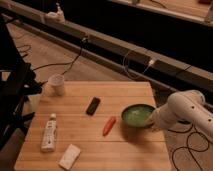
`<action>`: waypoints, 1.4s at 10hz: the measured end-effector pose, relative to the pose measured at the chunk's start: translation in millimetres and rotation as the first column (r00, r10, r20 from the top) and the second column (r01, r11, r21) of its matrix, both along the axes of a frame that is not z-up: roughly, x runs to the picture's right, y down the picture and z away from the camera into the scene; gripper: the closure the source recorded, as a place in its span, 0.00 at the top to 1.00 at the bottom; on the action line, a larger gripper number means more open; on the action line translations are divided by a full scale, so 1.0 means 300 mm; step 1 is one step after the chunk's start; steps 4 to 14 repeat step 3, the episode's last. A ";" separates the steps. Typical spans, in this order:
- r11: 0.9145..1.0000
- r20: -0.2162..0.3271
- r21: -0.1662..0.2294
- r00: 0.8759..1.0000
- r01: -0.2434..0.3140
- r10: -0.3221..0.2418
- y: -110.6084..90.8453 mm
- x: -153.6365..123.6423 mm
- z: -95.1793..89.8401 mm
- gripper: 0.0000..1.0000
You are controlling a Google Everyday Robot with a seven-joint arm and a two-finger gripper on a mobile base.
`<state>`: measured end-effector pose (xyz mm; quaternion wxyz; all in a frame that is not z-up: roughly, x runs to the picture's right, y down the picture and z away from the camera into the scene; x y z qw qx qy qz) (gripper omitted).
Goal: Pick up the ceramic bowl
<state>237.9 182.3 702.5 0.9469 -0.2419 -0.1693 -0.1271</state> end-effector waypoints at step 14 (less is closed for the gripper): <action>0.999 0.002 0.039 1.000 -0.024 0.024 -0.048 -0.003 -0.032 0.00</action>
